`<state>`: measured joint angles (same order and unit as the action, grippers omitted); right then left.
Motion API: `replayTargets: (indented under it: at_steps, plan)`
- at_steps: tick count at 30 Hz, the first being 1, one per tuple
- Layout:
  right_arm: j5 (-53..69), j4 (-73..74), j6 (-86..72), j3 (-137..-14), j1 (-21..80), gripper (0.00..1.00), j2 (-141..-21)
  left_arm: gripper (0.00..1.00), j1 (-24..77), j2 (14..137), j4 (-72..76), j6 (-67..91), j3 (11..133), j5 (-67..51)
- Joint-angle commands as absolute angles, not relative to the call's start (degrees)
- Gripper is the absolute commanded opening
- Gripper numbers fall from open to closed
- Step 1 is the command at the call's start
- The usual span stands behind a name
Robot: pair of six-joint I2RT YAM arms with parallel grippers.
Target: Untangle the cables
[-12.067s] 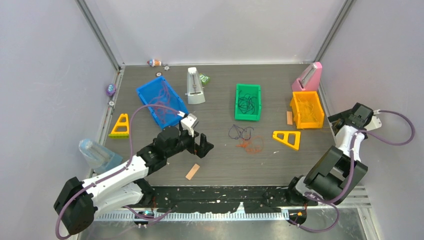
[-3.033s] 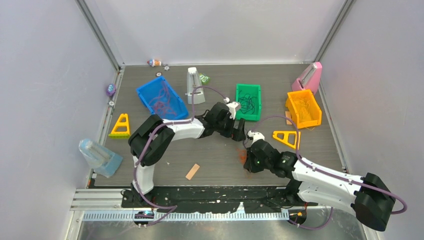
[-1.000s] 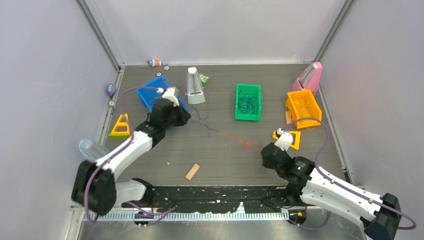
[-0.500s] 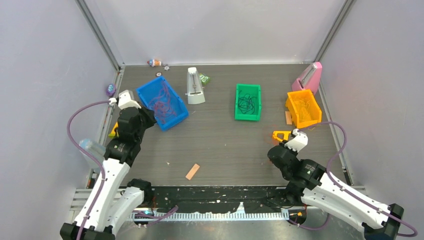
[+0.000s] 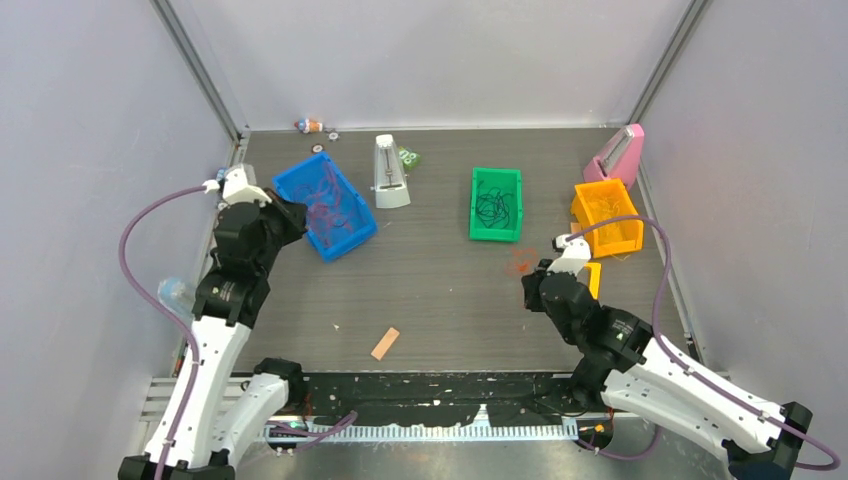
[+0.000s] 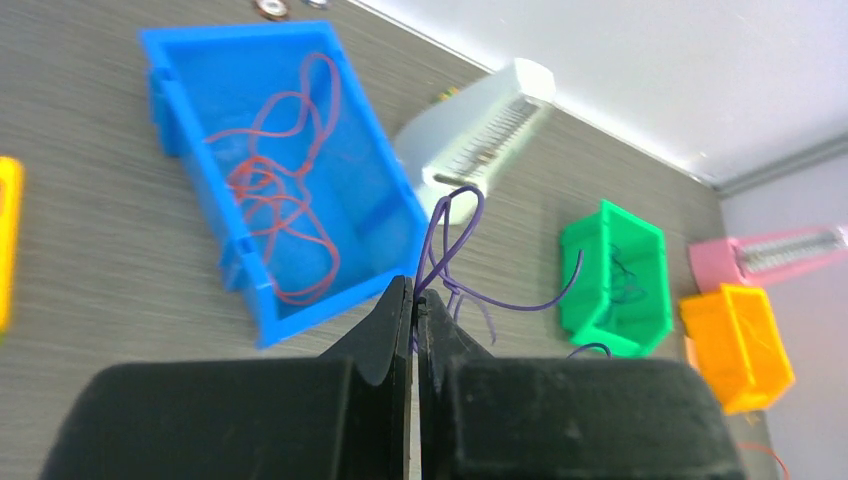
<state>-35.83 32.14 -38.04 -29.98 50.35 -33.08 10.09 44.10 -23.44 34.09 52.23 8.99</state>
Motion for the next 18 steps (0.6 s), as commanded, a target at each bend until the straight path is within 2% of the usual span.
replayTargets:
  at_steps: [1,7,14,18]
  plan:
    - [-28.67,23.03,-26.34,-35.65,50.19,0.05,-34.62,0.00,10.01,47.21,-15.96,35.77,53.85,-4.12]
    - [-26.48,23.83,-22.38,-40.98,50.23,0.05,-35.21,0.00,13.86,55.48,-11.58,39.82,56.50,-14.29]
    - [-28.48,29.15,-17.88,-51.08,50.19,0.05,-33.63,0.00,25.73,63.78,-3.31,41.32,58.07,-9.34]
    - [-30.65,32.55,-15.54,-56.61,50.19,0.05,-32.98,0.00,29.50,73.26,3.34,40.55,61.04,-7.55]
